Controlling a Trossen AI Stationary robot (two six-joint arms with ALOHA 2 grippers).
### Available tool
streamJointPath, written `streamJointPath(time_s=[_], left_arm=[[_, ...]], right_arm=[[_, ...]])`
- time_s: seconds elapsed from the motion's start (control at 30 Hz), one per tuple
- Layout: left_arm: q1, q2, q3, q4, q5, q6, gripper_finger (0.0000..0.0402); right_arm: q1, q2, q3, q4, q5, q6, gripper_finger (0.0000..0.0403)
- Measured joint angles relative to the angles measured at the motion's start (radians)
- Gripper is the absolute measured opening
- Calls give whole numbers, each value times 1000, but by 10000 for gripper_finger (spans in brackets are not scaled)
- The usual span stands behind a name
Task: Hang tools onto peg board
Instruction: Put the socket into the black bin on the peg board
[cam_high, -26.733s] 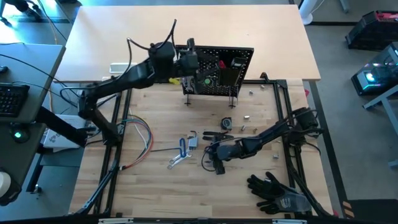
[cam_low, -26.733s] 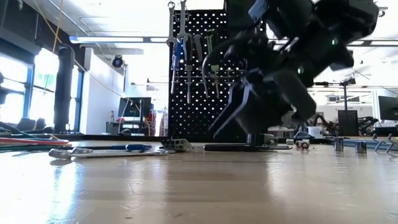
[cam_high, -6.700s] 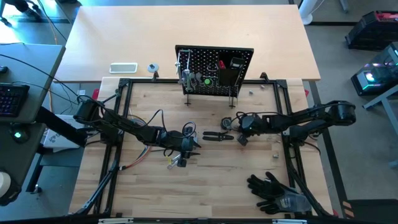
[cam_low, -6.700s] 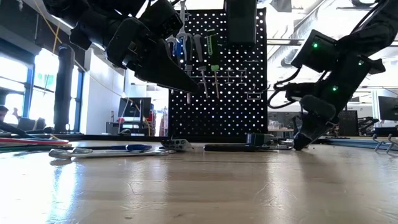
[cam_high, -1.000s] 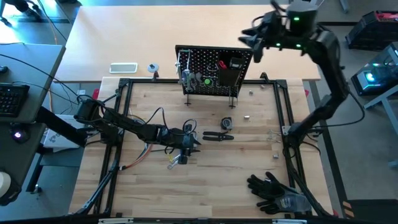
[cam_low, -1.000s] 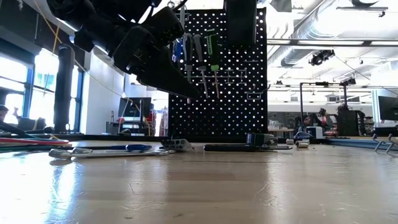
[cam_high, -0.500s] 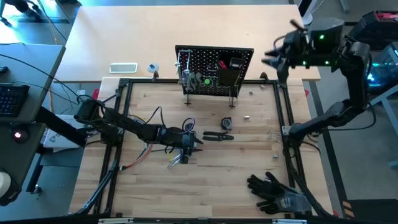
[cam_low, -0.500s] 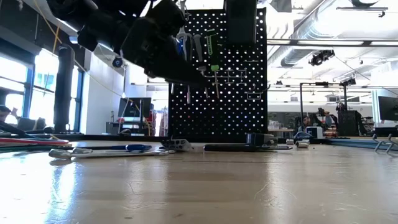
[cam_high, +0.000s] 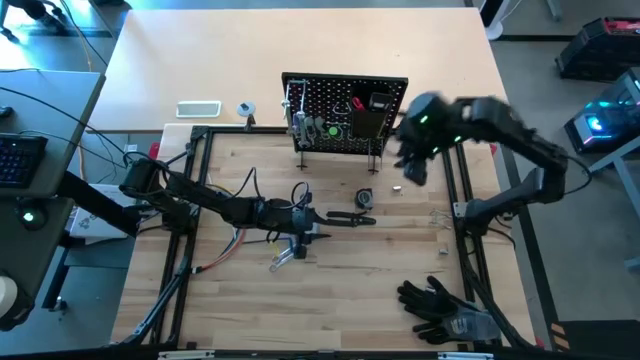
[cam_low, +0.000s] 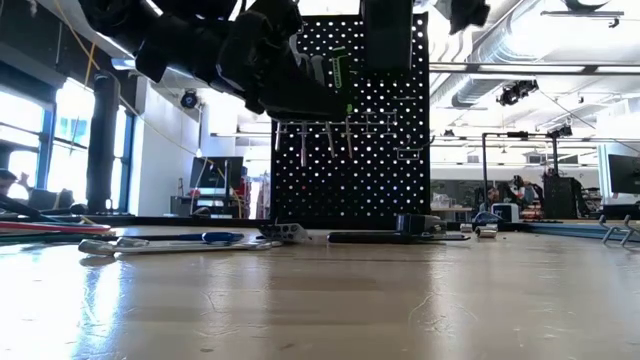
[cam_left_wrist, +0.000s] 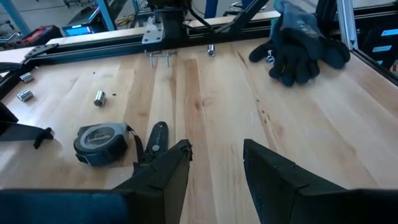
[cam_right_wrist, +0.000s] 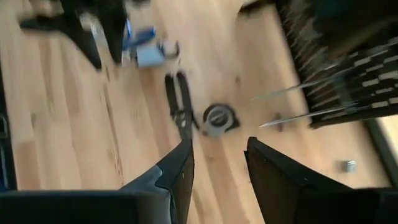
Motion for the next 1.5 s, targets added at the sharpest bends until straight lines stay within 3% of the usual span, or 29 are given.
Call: streamJointPath(time_s=[0.33, 0.6, 0.87, 1.2, 1.5], left_arm=[[8, 23, 1, 18, 0, 0, 142], [32, 159, 24, 115, 58, -30, 142], [35, 283, 124, 131, 115, -35, 142], [45, 302, 157, 125, 132, -18, 142], [46, 301, 157, 120, 131, -14, 142]], right_arm=[[133, -104, -484, 314, 4, 114, 142], [219, -274, -884, 587, 191, 374, 142], [273, -419, -1234, 948, 400, 601, 142], [273, -434, -1508, 1244, 631, 832, 142], [270, -430, -1629, 1490, 730, 855, 142]])
